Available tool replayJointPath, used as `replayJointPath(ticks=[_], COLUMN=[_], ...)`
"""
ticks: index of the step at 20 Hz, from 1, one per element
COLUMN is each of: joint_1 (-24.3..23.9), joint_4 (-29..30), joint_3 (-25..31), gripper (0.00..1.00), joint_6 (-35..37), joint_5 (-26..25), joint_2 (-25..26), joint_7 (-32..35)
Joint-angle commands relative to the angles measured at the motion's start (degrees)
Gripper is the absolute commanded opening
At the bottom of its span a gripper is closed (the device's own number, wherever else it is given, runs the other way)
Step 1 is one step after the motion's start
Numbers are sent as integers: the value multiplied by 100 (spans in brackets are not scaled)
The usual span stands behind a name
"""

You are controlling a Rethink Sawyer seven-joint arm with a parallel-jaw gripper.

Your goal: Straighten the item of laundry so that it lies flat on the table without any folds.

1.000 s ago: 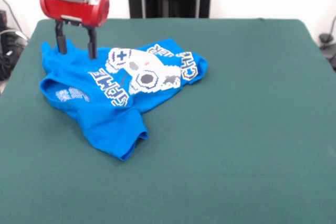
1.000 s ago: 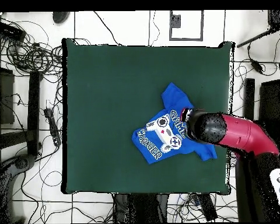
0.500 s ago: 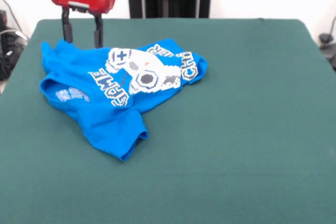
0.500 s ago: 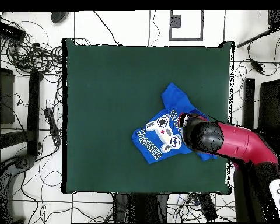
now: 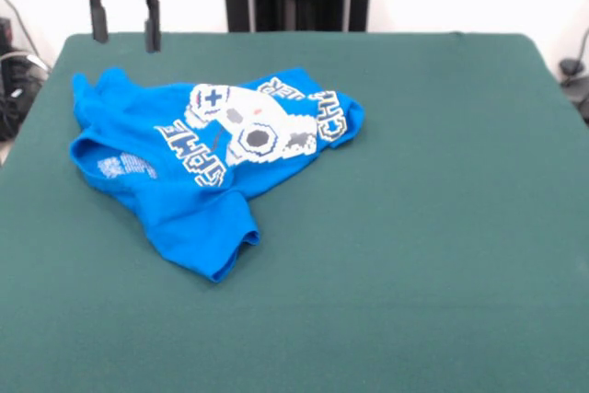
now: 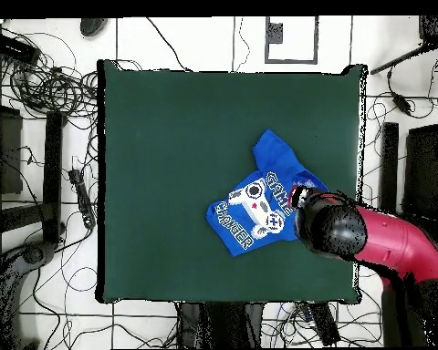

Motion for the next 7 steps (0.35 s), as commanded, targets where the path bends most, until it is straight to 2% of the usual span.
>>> replayJointPath(ticks=[1, 7], joint_1=[-60, -240], joint_4=[604, 475], joint_3=[636, 724], gripper=[100, 100], joint_6=[533, 636], joint_5=[221, 81], joint_2=[-534, -392], joint_7=[-406, -611])
